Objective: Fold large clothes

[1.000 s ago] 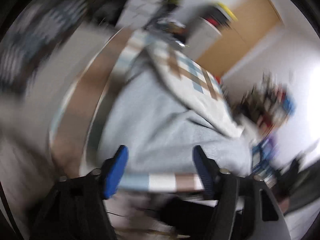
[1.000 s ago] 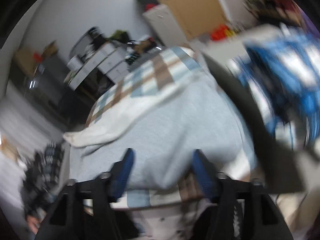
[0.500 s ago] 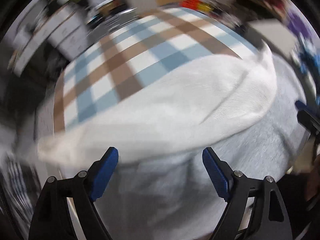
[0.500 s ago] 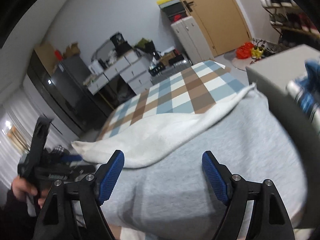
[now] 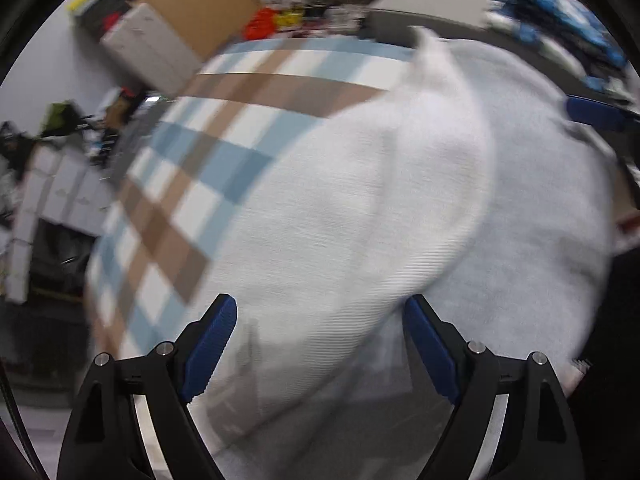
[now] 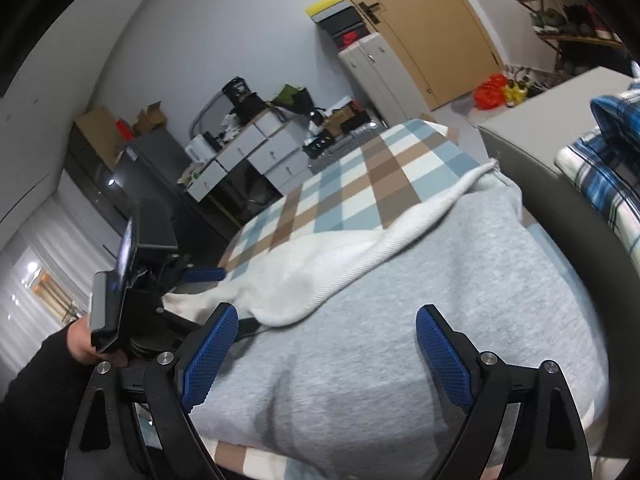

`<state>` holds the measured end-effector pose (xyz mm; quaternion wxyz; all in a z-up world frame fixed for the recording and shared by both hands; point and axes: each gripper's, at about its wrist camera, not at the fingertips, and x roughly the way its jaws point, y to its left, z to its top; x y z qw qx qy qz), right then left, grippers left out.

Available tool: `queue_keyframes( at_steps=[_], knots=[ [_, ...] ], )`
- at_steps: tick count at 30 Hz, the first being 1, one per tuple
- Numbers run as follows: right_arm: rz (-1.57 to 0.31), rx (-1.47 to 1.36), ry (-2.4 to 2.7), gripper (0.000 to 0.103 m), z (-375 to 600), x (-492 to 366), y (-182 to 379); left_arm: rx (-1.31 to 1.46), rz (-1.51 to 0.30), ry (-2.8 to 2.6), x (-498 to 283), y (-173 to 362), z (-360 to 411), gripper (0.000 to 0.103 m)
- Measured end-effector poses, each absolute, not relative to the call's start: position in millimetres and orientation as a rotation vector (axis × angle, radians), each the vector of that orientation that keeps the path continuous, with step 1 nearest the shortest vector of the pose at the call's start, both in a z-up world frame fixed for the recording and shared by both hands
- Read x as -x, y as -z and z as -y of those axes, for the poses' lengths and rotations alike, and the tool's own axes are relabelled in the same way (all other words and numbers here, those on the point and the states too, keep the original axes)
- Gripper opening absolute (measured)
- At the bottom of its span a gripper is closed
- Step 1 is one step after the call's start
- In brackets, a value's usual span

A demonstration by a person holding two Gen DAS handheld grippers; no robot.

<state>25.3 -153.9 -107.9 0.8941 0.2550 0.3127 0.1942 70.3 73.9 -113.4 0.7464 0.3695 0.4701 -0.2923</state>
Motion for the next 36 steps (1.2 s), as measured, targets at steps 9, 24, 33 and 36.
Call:
queue_keyframes(
  at_steps=[9,24,33,36],
  knots=[
    [-0.655,-0.552,-0.431,0.092,148.7,-30.2,109.9,-0.898,-1.039,0.776,-70.2,124.4,-52.3,0.045],
    [-0.681,-0.583,-0.425,0.092,151.9,-30.6,116.1,-0.656,-1.07,0.52,-143.9,96.8,-67.5,0.004],
    [-0.715,-0.56,-0.413,0.093,148.3,-31.2,121.1,-0.755,-1.029,0.361,-168.9,109.1,-96.1,0.009],
    [-0.718,-0.561,-0.412,0.094,147.6,-31.1,121.2,-0.773,-1.025,0.206,-181.8,108.1,-128.4,0.01]
  ],
)
